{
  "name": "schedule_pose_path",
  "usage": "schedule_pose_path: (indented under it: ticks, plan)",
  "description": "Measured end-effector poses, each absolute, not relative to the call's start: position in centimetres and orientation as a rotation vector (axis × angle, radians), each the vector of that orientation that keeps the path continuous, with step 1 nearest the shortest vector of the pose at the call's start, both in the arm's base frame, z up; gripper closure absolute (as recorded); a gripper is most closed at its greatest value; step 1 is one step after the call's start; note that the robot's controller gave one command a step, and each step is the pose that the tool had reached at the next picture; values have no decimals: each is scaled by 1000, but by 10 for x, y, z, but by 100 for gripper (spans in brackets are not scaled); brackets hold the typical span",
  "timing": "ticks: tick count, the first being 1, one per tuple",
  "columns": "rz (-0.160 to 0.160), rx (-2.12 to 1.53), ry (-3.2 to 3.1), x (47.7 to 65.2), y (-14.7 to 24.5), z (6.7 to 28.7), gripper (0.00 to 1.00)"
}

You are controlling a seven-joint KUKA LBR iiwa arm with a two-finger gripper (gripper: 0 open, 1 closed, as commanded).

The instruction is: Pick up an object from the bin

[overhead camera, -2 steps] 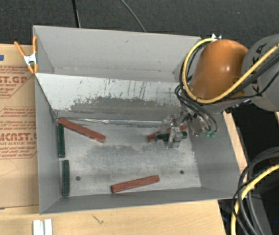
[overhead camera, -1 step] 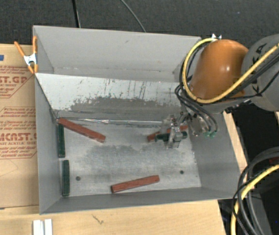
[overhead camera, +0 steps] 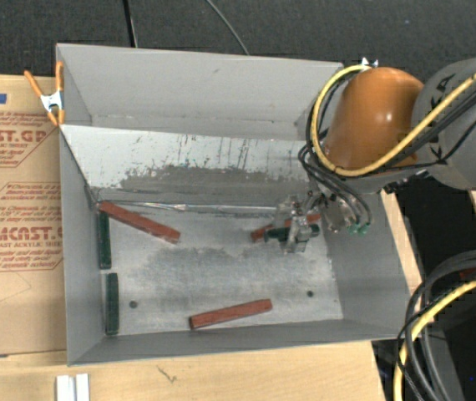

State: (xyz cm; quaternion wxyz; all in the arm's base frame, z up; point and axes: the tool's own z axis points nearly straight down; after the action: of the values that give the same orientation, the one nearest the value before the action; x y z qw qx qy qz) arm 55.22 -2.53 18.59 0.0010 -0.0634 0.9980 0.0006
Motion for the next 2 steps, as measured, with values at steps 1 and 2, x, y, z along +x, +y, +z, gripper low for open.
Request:
schedule_pose_path:
  ticks: [1, 2]
  plan:
    - [2, -199, 3133, 552, -25, 186, 100]
    - [2, -199, 3133, 552, -25, 186, 100]
